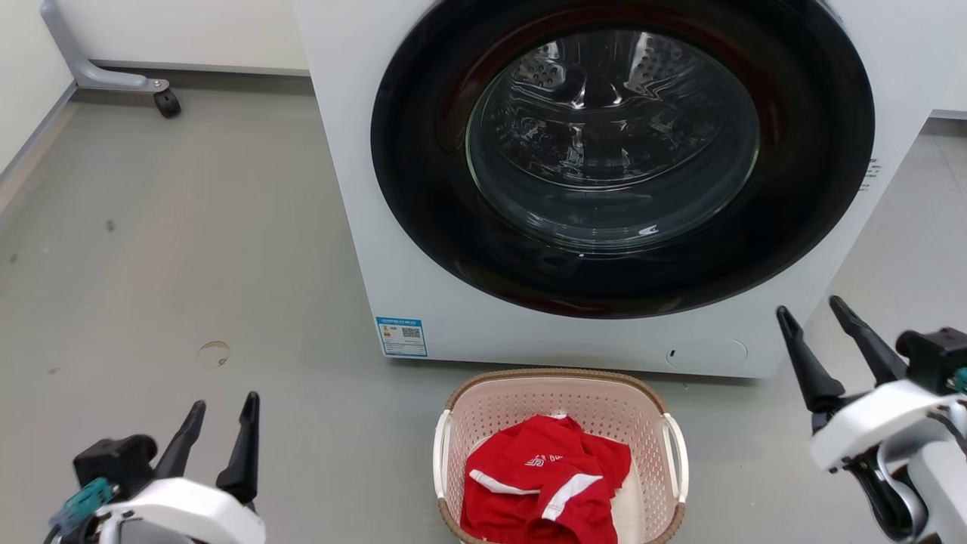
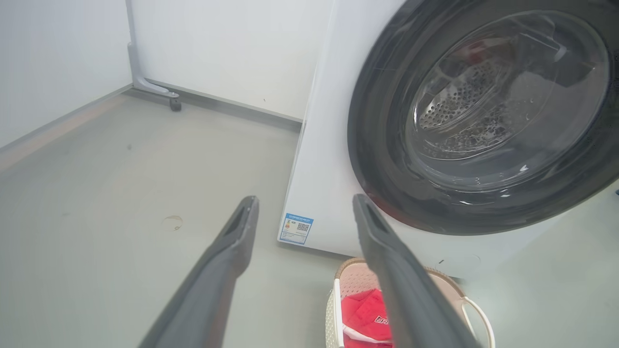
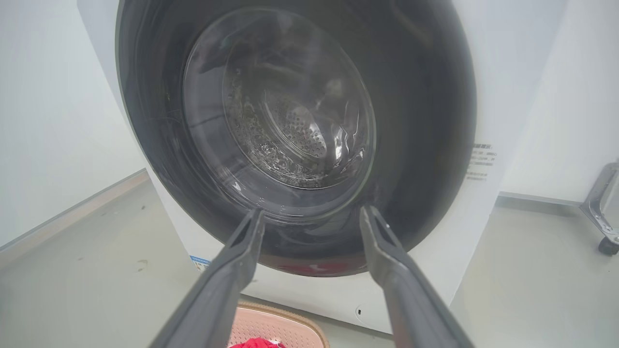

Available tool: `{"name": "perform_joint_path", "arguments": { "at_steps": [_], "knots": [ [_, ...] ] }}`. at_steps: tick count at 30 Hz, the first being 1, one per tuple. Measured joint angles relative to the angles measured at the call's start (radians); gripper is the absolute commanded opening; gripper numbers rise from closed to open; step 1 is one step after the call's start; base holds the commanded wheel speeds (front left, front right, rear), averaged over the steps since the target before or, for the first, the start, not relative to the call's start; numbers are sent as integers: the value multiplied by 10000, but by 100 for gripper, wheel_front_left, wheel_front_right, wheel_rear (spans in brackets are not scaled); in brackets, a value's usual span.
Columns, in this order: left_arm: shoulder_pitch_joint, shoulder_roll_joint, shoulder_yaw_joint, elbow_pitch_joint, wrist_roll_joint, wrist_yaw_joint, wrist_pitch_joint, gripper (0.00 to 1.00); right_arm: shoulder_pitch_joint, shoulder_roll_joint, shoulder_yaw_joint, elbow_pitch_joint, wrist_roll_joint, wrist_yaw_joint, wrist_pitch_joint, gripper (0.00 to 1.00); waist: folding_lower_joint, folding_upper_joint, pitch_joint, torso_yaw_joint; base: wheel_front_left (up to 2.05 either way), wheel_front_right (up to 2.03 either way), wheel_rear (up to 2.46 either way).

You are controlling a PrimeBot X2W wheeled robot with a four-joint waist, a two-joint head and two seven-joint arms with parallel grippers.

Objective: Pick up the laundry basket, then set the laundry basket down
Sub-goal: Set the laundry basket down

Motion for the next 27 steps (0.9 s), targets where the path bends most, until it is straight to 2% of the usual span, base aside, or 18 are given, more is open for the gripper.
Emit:
{"name": "perform_joint_path", "arguments": {
  "at_steps": [9, 14, 20, 27],
  "knots": [
    [1505, 995, 510, -2512, -495, 1463, 1135, 100, 1155, -10, -1133, -182, -196, 0, 0, 100, 0, 0, -141, 53, 0, 0, 0],
    [2270, 1250, 777, -3465, -594, 2079, 1185, 100, 1612, -82, -1494, -288, -192, 0, 0, 100, 0, 0, -273, 97, 0, 0, 0],
    [3241, 1264, 982, -4006, -606, 2313, 681, 100, 2071, -128, -2033, -648, -267, -2, 0, 100, 0, 0, -232, 103, 0, 0, 0],
    [3322, 1371, 993, -4282, -606, 2406, 759, 100, 2502, 36, -2347, -859, -391, -8, 0, 100, 0, 0, -238, 246, 0, 0, 0]
  ]
}}
